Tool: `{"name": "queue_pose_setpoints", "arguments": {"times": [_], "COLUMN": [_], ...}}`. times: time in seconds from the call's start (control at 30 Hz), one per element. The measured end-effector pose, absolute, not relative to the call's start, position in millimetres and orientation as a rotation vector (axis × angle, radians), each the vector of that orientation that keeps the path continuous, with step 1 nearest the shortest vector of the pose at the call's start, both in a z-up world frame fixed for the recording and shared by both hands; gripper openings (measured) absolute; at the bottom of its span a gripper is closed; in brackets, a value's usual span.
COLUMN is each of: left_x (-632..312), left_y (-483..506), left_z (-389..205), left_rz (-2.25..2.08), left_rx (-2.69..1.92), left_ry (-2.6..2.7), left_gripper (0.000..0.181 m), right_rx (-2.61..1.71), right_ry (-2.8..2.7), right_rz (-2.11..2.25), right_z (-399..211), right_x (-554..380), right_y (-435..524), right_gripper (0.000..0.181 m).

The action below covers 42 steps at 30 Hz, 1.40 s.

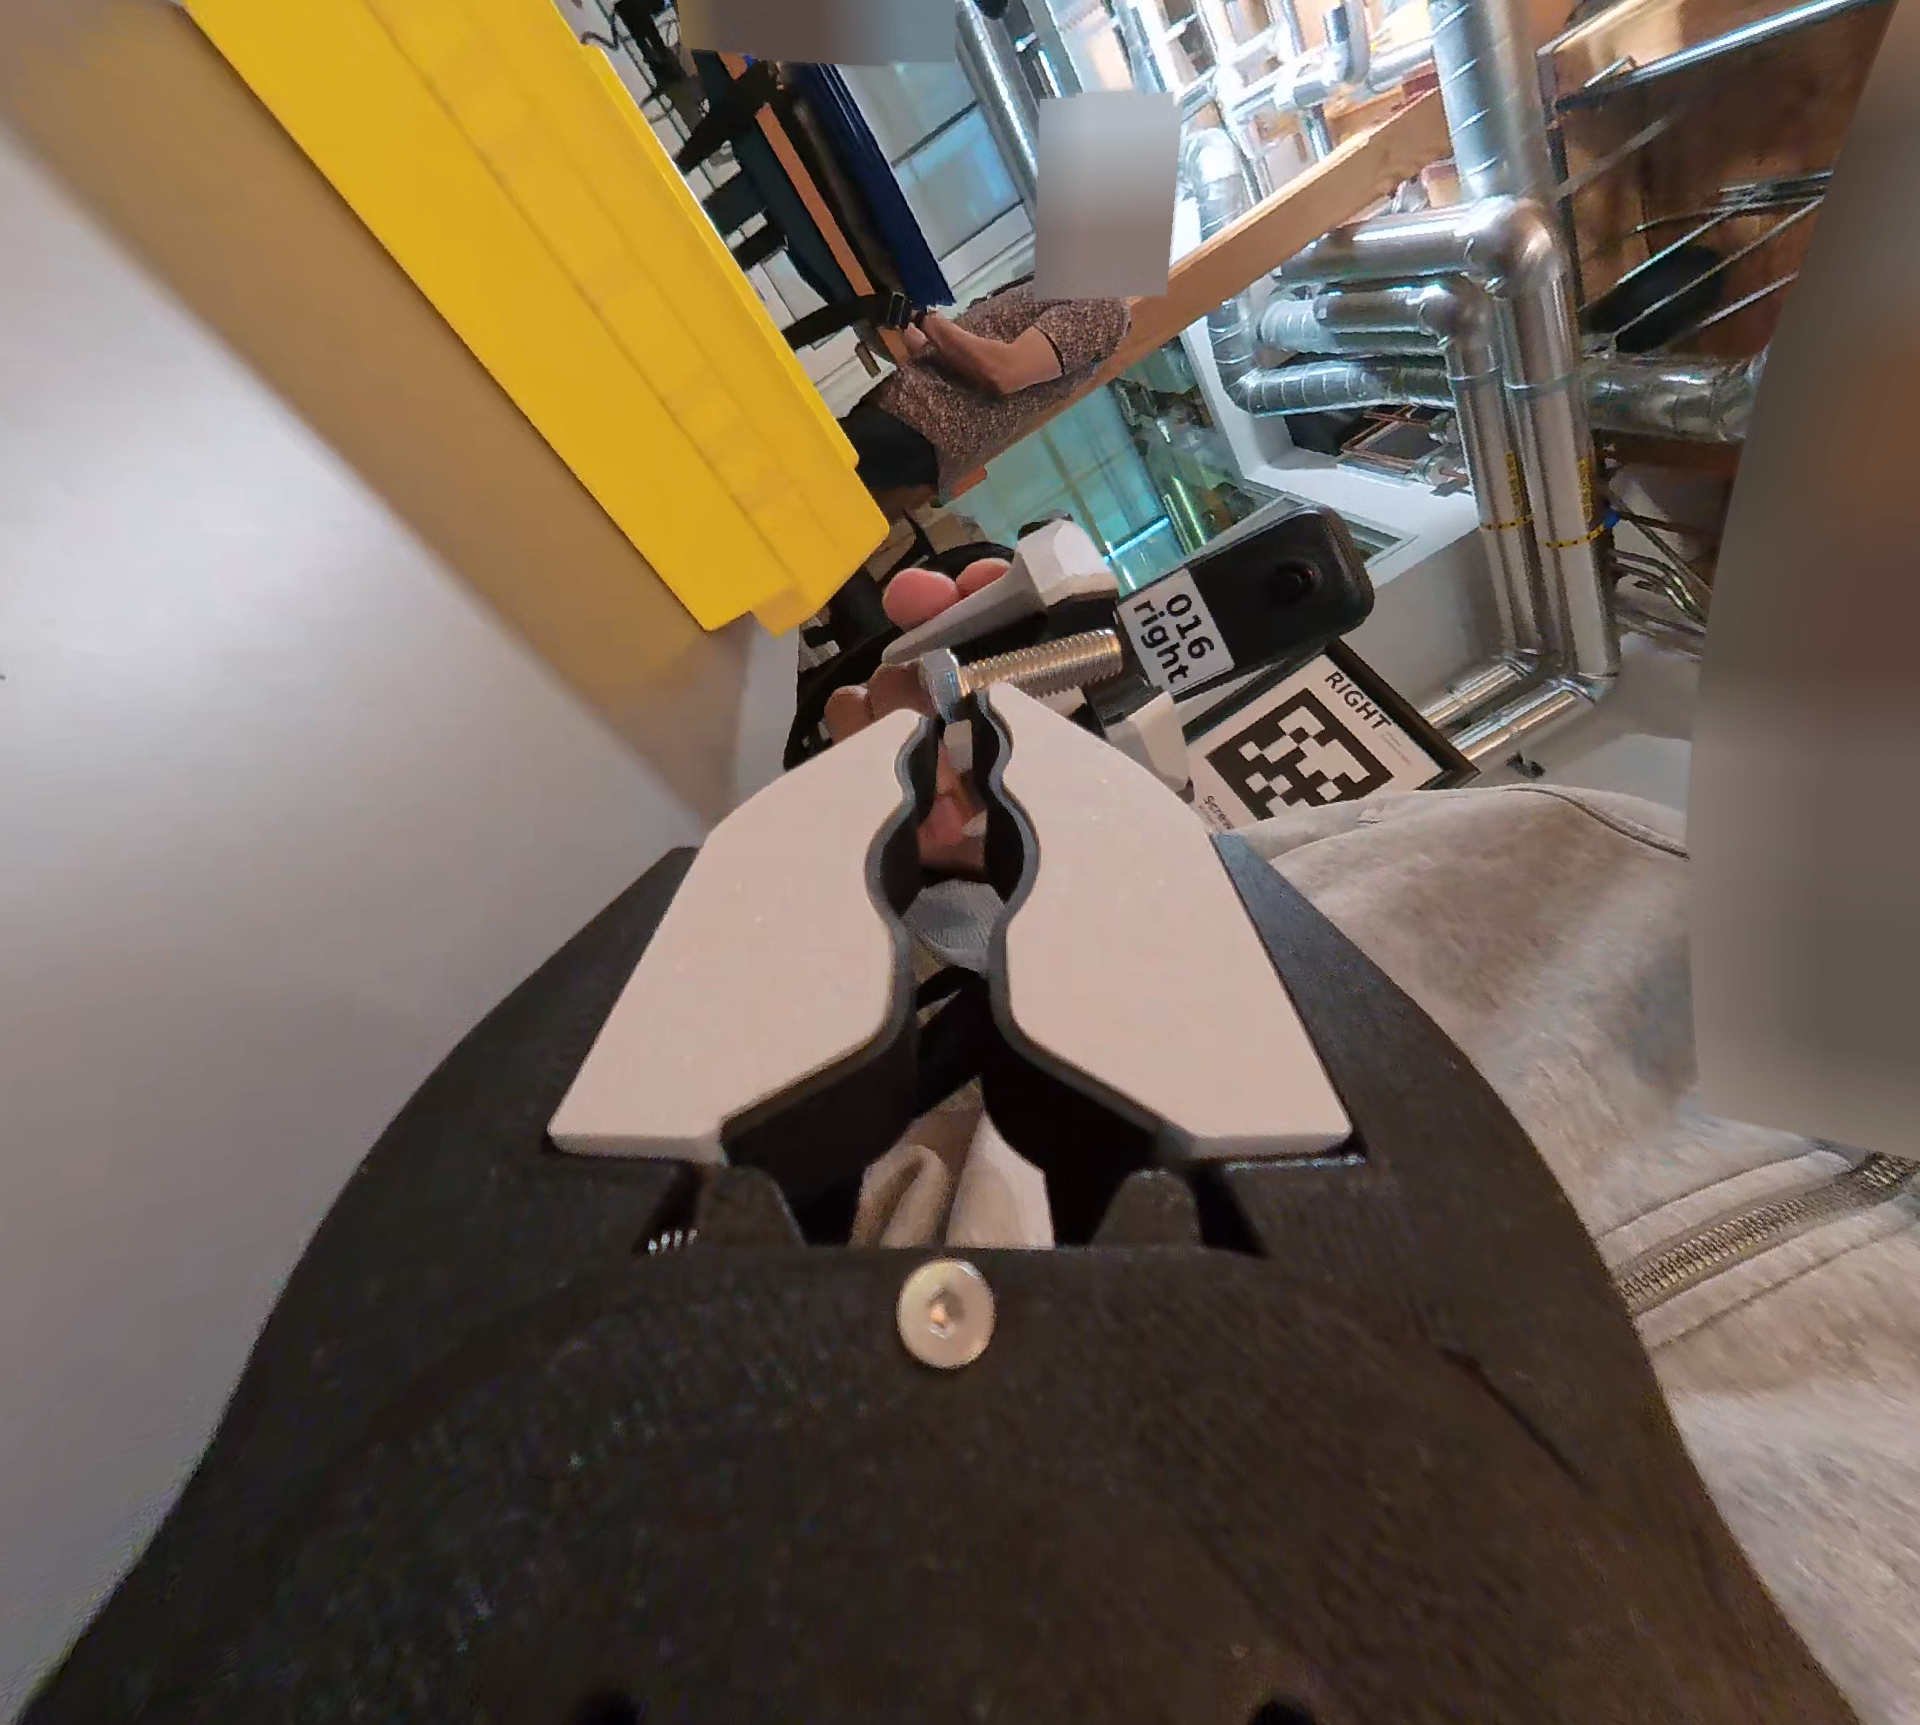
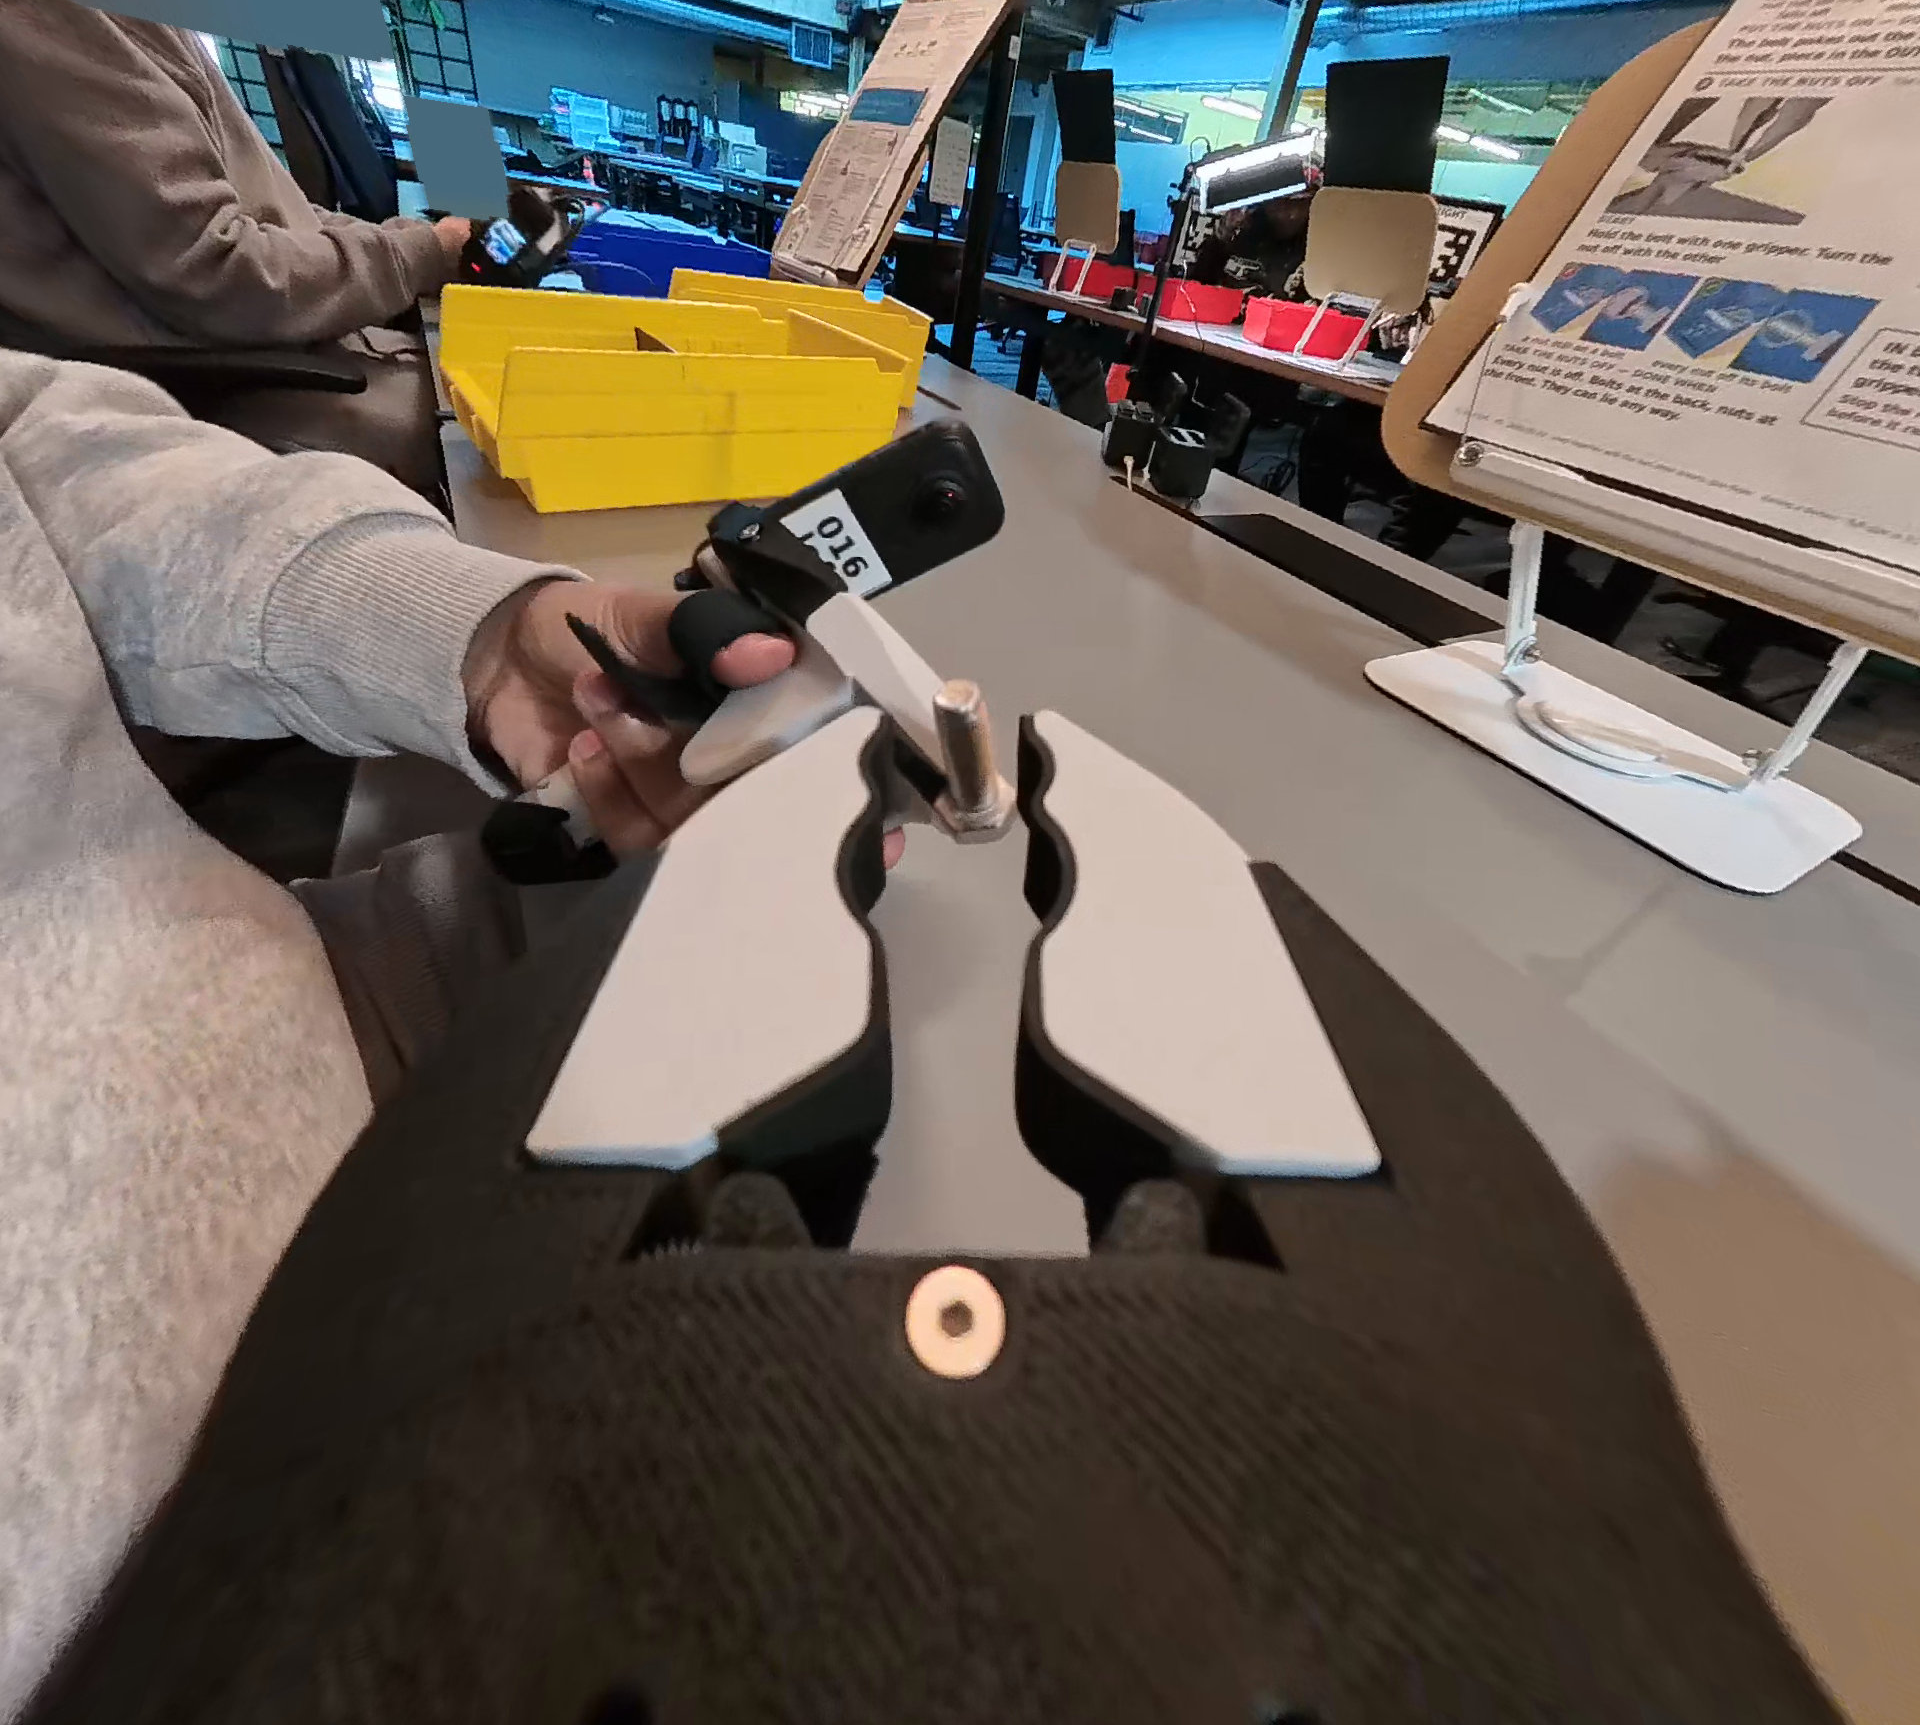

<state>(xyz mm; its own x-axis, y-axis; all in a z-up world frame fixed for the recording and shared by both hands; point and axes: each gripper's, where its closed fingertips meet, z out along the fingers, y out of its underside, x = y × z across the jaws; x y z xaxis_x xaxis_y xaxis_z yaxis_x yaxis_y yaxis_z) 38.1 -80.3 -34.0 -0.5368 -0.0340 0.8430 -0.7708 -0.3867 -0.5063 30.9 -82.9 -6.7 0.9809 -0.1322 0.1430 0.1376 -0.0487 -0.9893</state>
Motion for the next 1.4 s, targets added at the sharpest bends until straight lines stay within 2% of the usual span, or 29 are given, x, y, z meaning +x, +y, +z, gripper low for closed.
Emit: {"name": "queue_pose_setpoints", "arguments": {"times": [0.13,0.27,0.47,0.6,0.77,0.97,1.4], "left_x": [34,31,35,37,34,24,8], "left_y": [-86,-88,-86,-83,-83,-88,-95], "left_z": [-39,-42,-46,-47,-51,-49,-46], "left_rz": [1.933,1.912,1.917,1.943,2.034,2.167,2.187], "left_rx": [1.090,1.086,1.111,1.130,1.105,0.946,0.804], "left_ry": [-1.346,-1.334,-1.326,-1.388,-1.676,-2.132,-2.235], "left_gripper": [0.008,0.007,0.008,0.037,0.051,0.050,0.036], "right_rx": [-1.628,-1.645,-1.687,-1.674,-1.645,-1.627,-1.675], "right_ry": [-0.013,-0.033,-0.046,-0.003,0.081,0.086,0.025], "right_rz": [-0.207,-0.186,-0.175,-0.145,0.019,0.202,0.196], "right_z": [-12,-16,-22,-20,-20,-20,-16], "right_x": [30,27,29,35,41,31,12], "right_y": [-81,-79,-79,-81,-83,-80,-72], "right_gripper": [0.022,0.011,0.010,0.010,0.010,0.010,0.010]}}
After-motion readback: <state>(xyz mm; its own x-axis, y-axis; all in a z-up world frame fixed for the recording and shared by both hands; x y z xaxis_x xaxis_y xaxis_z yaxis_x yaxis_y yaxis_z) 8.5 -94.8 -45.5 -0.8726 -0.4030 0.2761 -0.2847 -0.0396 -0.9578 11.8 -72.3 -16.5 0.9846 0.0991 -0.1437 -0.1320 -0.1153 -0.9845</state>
